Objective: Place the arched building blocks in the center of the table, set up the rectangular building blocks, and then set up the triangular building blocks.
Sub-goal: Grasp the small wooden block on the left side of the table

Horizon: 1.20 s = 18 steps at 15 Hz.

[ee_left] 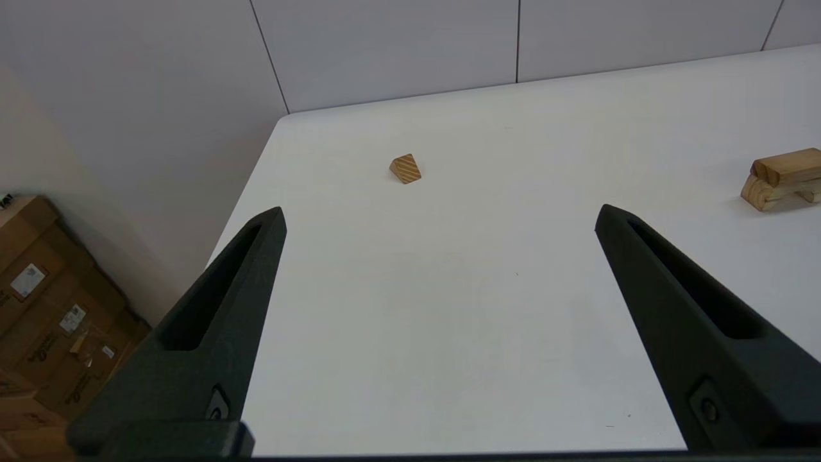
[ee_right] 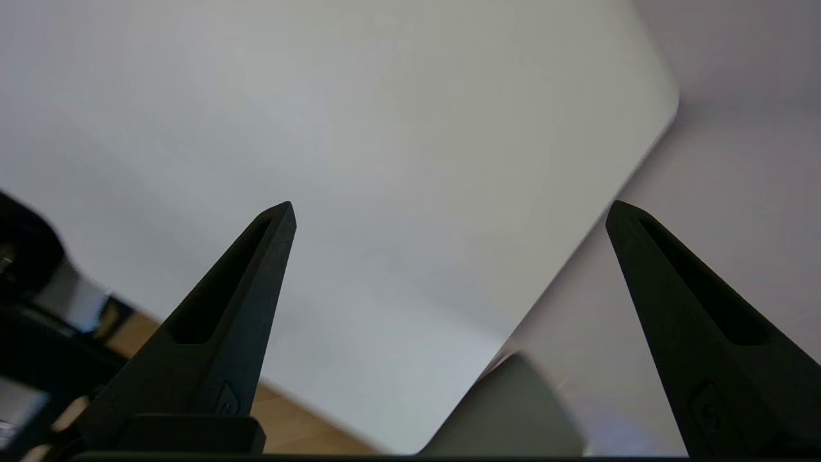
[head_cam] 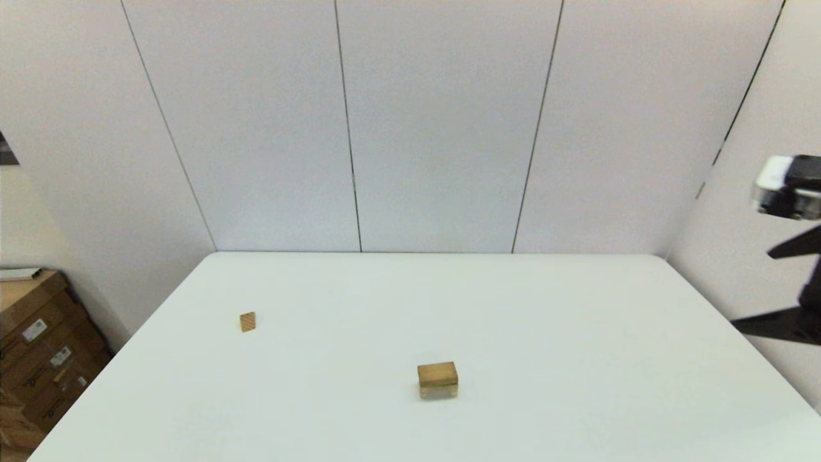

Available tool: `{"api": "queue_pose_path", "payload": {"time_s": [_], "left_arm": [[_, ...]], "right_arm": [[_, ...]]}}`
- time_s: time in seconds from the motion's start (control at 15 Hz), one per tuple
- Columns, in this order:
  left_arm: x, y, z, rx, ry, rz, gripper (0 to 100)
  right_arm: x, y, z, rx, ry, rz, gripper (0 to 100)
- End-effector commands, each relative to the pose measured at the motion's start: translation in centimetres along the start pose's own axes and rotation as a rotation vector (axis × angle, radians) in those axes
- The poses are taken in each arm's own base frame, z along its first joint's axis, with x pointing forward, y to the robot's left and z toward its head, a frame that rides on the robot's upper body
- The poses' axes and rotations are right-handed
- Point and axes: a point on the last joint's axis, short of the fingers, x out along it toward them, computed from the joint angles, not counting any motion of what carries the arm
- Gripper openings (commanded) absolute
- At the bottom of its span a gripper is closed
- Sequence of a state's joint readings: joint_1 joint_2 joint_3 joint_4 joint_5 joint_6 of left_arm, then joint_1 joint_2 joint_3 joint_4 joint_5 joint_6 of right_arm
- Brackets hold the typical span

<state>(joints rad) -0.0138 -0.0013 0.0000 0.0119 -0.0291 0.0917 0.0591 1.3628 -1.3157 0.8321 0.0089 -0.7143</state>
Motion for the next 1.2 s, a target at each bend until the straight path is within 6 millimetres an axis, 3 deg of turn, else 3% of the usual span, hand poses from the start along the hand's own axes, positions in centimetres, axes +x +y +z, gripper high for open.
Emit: {"api": "queue_pose_path", "payload": {"time_s": [0.07, 0.47, 0.6, 0.73, 1.07, 1.2], "left_arm": [[0.0, 0.0, 0.0, 0.000, 0.002, 0.000, 100], [0.0, 0.0, 0.0, 0.000, 0.002, 0.000, 100], [0.0, 0.0, 0.0, 0.000, 0.002, 0.000, 100], [0.0, 0.0, 0.0, 0.000, 0.002, 0.000, 100], [0.0, 0.0, 0.0, 0.000, 0.001, -0.002, 100], [0.0, 0.0, 0.0, 0.000, 0.002, 0.000, 100]], "right_arm": [[-5.7, 8.3, -10.3, 0.286, -0.086, -0.165, 100], [-4.7, 15.1, -16.9, 0.415, -0.362, -0.342, 100], [-4.4, 16.4, -18.3, 0.473, -0.398, -0.403, 100], [-3.5, 16.3, -18.6, 0.498, -0.381, -0.450, 100], [1.1, 17.9, -20.8, 0.502, -0.581, -0.478, 100], [2.1, 18.3, -21.2, 0.491, -0.657, -0.497, 100]]}}
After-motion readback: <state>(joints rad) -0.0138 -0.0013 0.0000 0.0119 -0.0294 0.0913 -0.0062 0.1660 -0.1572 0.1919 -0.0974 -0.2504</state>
